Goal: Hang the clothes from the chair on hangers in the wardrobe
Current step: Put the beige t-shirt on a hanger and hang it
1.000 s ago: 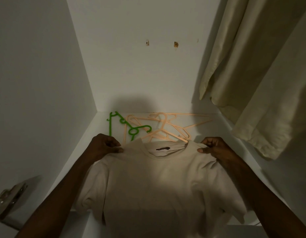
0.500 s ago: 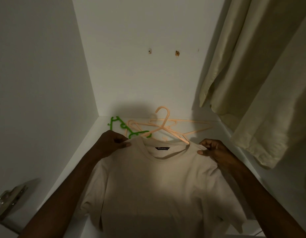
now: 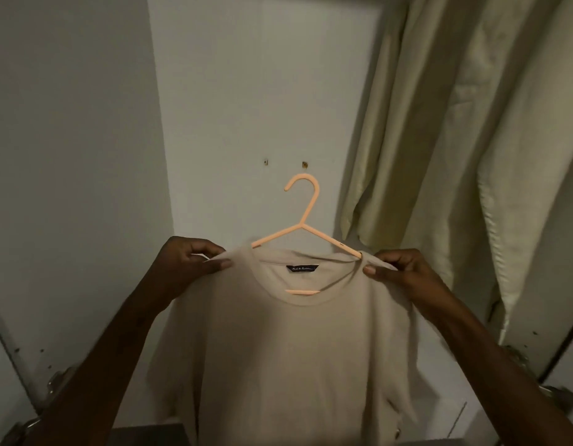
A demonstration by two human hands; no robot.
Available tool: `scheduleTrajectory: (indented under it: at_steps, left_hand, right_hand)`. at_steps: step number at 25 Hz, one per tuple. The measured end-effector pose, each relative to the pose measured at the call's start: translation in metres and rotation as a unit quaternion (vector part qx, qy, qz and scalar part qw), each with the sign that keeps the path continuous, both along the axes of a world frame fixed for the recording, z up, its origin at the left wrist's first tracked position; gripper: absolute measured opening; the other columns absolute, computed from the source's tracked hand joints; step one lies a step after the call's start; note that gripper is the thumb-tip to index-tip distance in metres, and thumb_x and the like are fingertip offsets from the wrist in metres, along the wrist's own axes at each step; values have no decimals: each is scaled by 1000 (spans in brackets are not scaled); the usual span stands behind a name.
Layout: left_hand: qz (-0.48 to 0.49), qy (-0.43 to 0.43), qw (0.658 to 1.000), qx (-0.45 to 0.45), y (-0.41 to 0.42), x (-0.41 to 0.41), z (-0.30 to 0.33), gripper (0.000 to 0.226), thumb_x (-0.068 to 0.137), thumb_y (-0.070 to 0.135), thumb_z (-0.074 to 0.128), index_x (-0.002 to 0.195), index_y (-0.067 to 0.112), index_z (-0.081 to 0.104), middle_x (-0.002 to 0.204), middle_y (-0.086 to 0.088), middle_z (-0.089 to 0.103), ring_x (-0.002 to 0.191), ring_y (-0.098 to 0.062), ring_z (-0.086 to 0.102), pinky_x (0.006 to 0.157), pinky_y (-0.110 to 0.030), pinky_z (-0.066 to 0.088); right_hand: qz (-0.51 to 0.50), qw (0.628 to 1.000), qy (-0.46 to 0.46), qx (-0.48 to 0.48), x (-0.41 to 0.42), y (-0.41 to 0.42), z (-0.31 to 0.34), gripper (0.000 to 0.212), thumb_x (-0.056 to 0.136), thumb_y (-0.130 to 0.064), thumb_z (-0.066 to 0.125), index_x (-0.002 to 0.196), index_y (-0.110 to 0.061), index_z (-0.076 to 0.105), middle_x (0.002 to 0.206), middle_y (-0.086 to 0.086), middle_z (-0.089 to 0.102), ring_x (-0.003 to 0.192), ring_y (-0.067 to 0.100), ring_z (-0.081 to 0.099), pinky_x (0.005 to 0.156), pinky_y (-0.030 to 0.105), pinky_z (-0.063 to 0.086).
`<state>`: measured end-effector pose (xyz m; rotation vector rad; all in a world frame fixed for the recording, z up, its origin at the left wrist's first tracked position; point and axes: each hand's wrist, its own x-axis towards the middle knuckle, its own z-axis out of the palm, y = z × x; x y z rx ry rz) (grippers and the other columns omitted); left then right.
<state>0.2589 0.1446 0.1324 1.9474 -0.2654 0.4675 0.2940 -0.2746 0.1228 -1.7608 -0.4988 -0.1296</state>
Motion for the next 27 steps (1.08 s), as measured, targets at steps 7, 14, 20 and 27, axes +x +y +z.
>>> scheduleTrajectory:
  at_steps: [7,14,20,27]
  left_hand:
    - [-13,-106,990,88,-18,-45,66,14,82,9,80,85,23,79,79,4,75,73,-8,67,69,-22,51]
    - [47,-162,965,200,-39,-31,130,61,89,53,71,58,4,51,54,-10,42,52,-13,39,56,-30,28]
    - [16,-252,944,214,-57,-60,166,57,92,48,68,58,9,44,54,-1,36,53,-11,36,55,-26,25]
    - [16,-215,946,241,-80,-60,195,65,83,57,71,60,2,44,55,-5,36,52,-9,34,55,-26,25]
  right_hand:
    - [-57,995,-60,-53,-80,-15,81,42,71,-34,88,91,2,78,89,31,72,77,34,68,71,37,52]
    - [-130,979,-109,-112,-115,-47,152,13,89,-20,77,99,-13,82,94,8,78,92,32,73,80,41,59]
    - [-117,962,-203,-142,-135,-86,182,23,99,-30,67,98,-8,72,93,20,68,80,23,64,71,37,48]
    - [-147,925,-283,-208,-142,-114,214,24,99,-33,67,83,-15,69,75,11,64,64,13,58,59,30,41]
